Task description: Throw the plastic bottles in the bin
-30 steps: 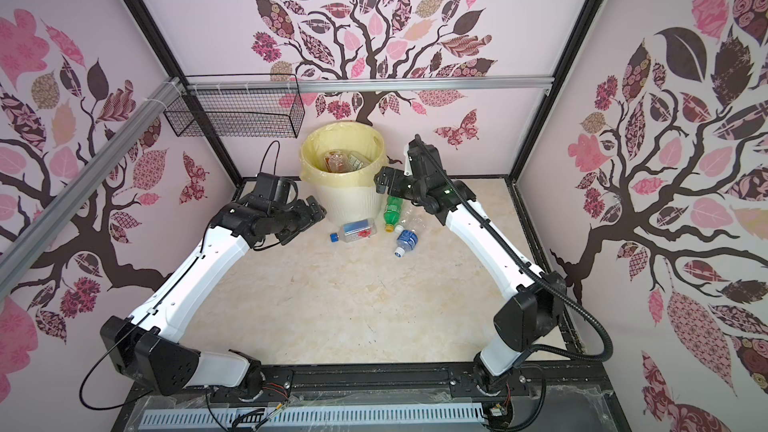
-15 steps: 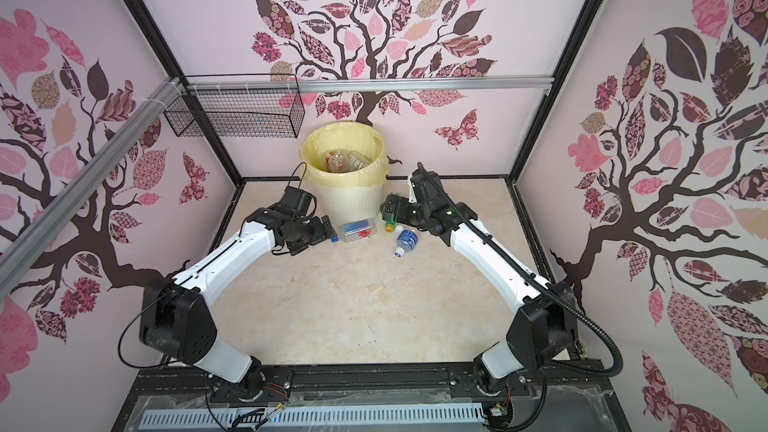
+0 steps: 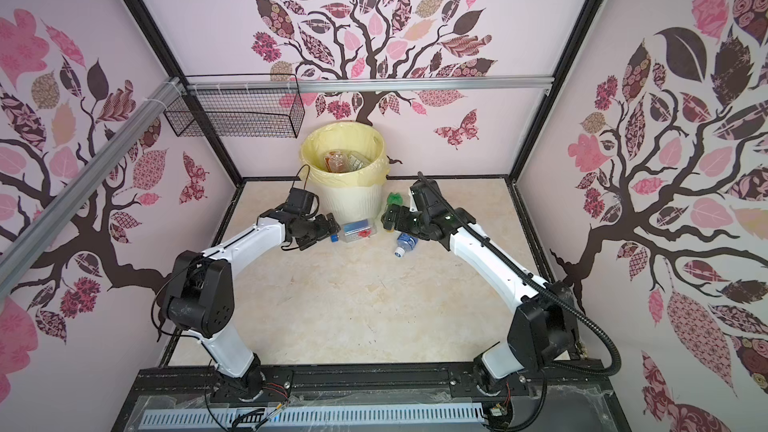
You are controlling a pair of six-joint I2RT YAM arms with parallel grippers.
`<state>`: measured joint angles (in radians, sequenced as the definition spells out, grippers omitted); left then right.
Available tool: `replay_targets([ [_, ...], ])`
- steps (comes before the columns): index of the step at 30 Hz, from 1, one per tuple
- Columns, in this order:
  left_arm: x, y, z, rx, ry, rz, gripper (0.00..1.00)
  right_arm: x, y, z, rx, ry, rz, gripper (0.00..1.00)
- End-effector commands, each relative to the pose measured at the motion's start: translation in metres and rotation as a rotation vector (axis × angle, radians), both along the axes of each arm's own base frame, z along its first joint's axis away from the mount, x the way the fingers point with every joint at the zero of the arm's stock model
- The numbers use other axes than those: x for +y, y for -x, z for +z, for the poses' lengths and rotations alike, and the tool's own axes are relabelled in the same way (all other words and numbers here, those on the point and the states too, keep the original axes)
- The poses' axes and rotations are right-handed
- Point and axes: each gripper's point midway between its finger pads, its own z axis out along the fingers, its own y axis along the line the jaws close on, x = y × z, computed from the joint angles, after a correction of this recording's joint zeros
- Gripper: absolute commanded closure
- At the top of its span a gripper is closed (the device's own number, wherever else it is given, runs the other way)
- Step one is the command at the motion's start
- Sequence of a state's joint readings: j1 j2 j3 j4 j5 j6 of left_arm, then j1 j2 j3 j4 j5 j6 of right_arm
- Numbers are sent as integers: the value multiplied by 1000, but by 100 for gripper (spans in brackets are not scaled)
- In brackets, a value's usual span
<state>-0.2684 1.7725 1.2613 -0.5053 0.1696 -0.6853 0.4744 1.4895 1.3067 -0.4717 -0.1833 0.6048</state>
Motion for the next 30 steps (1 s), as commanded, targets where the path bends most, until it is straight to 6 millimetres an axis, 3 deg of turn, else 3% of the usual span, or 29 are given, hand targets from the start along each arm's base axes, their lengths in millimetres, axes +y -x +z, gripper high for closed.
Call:
replay_targets([
  [1,-1,-10,-18,25,132,59,3,-6,6,24,-42,-6,-2,0],
  [7,-21,-24,-24,7,278,60,3,-6,4,25,-45,-1,3,0],
  [14,-30,-29,-42,34,335,56,3,-6,3,24,-45,14,9,0],
  [22,-48,-37,-35,-8,360,-50,3,-6,-1,23,-47,27,11,0],
  [30,-79,-15,-31,-10,335,-158,3,-6,-1,24,-50,29,13,0],
])
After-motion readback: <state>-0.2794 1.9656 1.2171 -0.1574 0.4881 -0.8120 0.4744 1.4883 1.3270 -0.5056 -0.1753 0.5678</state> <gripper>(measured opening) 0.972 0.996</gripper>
